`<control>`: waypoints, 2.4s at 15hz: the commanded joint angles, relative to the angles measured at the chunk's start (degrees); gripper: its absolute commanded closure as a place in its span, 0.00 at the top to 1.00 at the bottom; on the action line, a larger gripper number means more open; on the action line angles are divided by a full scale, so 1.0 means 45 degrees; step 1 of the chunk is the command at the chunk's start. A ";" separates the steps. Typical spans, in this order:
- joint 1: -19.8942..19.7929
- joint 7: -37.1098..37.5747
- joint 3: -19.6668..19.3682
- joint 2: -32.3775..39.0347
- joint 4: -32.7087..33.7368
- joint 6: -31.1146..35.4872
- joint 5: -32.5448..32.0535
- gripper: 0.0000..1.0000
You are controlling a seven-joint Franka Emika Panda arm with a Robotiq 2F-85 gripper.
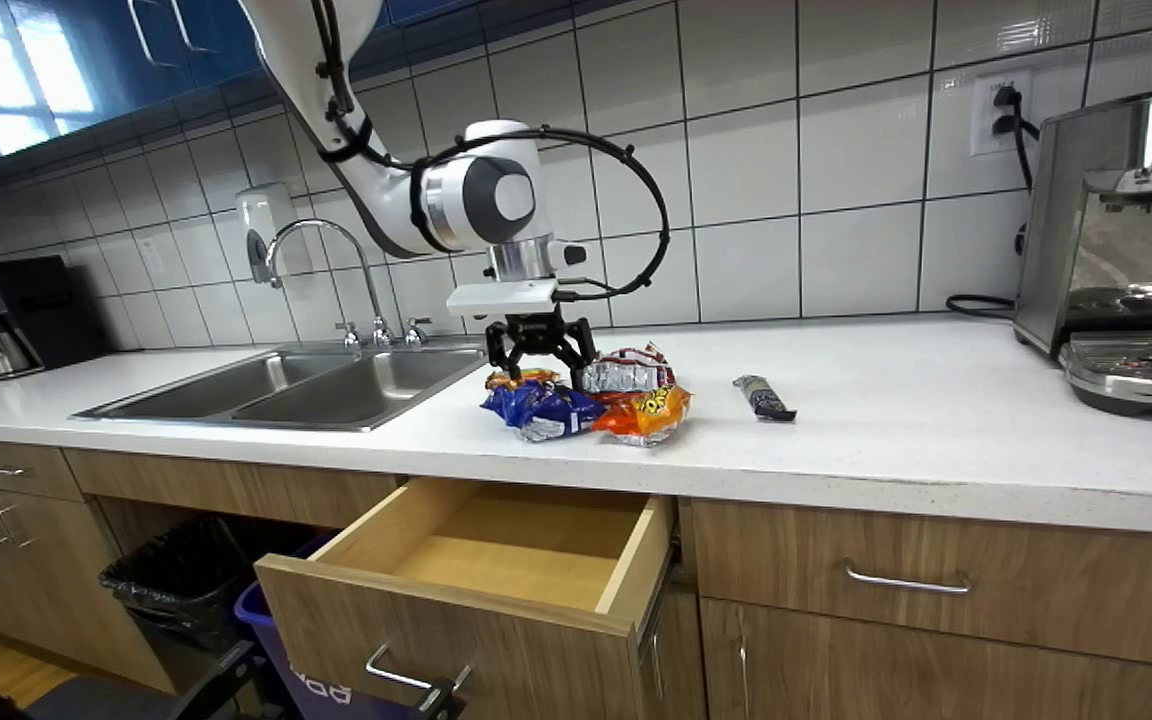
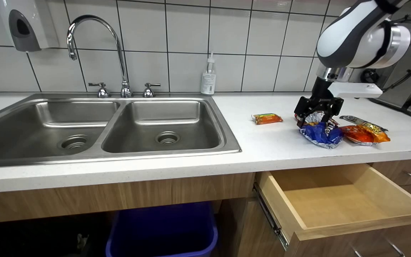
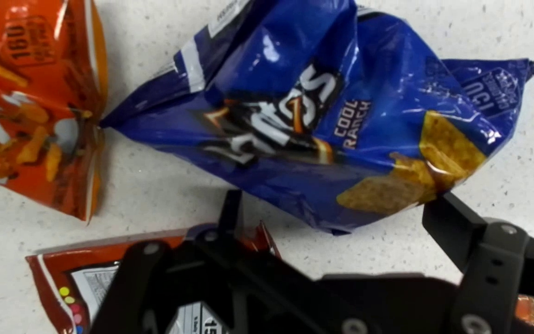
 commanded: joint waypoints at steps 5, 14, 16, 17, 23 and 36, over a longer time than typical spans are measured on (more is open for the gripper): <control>-0.0005 -0.0067 0.0106 -0.0412 -0.0475 -0.0178 -0.0214 1.00; 0.0352 0.0213 0.0117 -0.1254 -0.1903 0.0234 -0.0271 1.00; 0.0450 0.0278 0.0112 -0.1554 -0.2270 0.0198 -0.0298 1.00; 0.0501 0.0309 0.0099 -0.1726 -0.2501 0.0259 -0.0332 1.00; 0.0697 0.0413 0.0049 -0.2727 -0.3654 0.0142 -0.0496 1.00; 0.0592 0.0275 -0.0035 -0.4749 -0.5825 0.0064 -0.0801 1.00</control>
